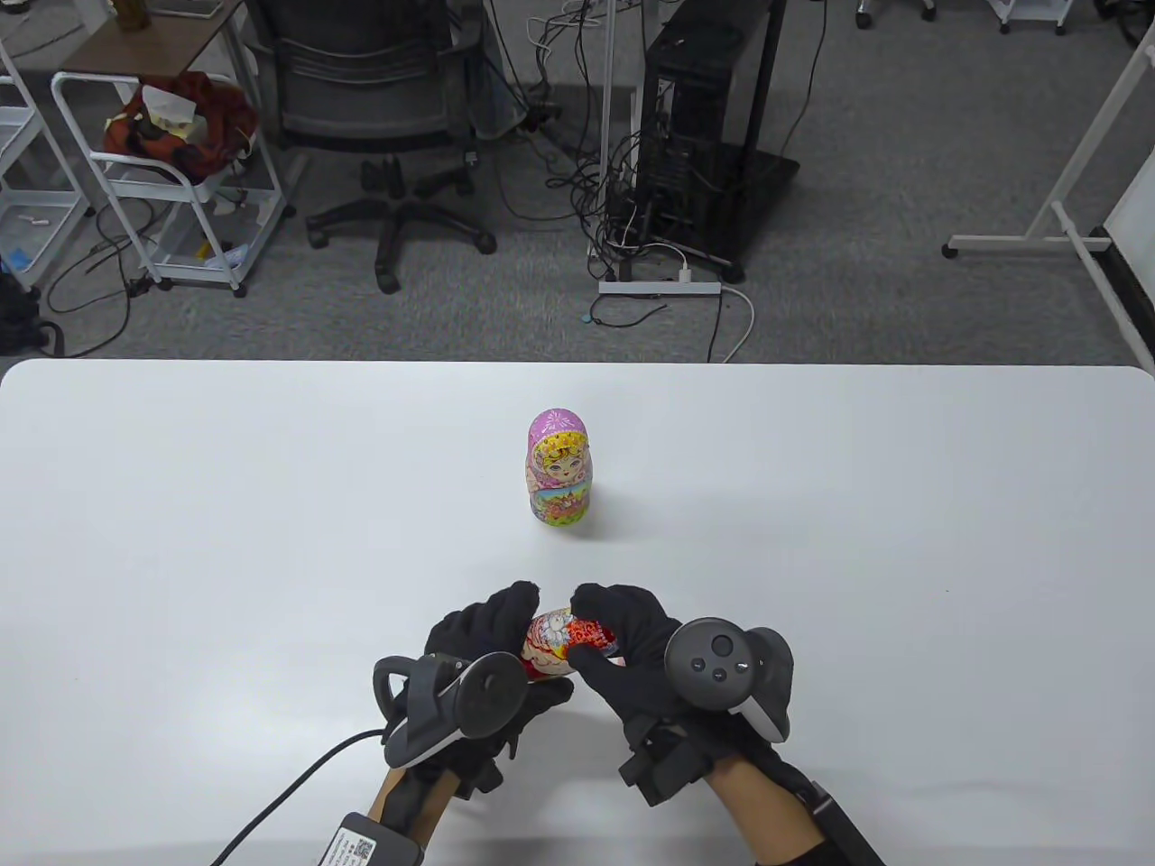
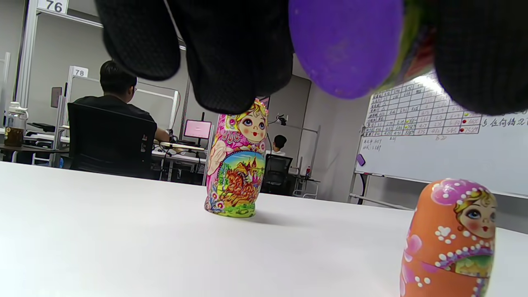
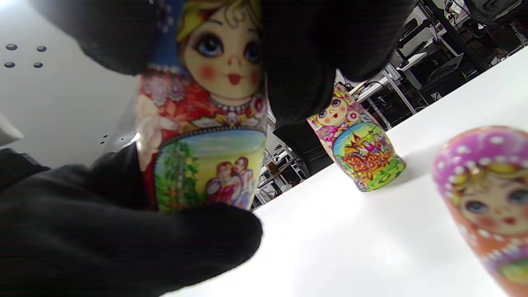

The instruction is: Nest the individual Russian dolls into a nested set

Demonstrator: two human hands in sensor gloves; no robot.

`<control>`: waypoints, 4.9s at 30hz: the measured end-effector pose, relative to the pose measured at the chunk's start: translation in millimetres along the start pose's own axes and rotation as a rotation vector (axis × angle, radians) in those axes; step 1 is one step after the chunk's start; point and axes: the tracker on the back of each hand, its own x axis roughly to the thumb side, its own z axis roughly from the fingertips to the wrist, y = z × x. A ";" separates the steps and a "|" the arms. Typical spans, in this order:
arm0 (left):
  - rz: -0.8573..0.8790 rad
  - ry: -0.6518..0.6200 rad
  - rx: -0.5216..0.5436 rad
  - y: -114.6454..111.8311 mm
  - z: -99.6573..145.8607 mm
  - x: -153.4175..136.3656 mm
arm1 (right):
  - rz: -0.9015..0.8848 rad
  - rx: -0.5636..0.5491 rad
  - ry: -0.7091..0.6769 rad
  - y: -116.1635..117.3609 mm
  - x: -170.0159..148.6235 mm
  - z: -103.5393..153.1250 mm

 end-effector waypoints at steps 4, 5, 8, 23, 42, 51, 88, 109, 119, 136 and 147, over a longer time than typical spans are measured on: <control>0.016 -0.005 0.008 -1.2 -0.3 0.1 | -0.006 0.003 0.004 3.6 -2.3 0.4; 0.020 -0.004 0.008 -1.1 -0.3 -0.3 | -0.010 0.002 0.007 3.9 -2.9 0.3; 0.051 0.006 -0.011 0.0 -1.9 -1.7 | -0.028 -0.001 0.018 4.4 -4.9 -0.6; 0.119 0.124 -0.013 4.2 -3.4 -18.2 | 0.008 -0.128 0.025 -7.0 -2.1 3.7; 0.086 0.116 -0.040 -6.0 1.3 -24.4 | 0.661 -0.081 0.667 -46.5 -122.6 2.4; 0.084 0.112 -0.049 -6.3 1.5 -22.3 | 0.690 0.040 0.763 -31.7 -148.4 5.9; 0.065 0.099 -0.077 -11.4 0.6 -17.0 | 0.573 0.312 0.250 36.1 -64.3 -4.5; 0.047 0.074 -0.125 -14.1 0.1 -13.9 | -0.034 0.032 0.084 -10.0 -36.9 -2.4; 0.087 0.026 -0.138 -10.8 -0.5 -9.9 | -0.033 0.040 -0.019 -6.5 -18.3 0.5; 0.206 0.017 -0.147 -9.8 -1.2 -11.4 | -0.050 0.147 -0.057 2.0 -18.2 -0.8; 0.231 0.006 -0.141 -9.4 -0.3 -9.3 | -0.092 0.273 -0.070 7.1 -21.8 -1.8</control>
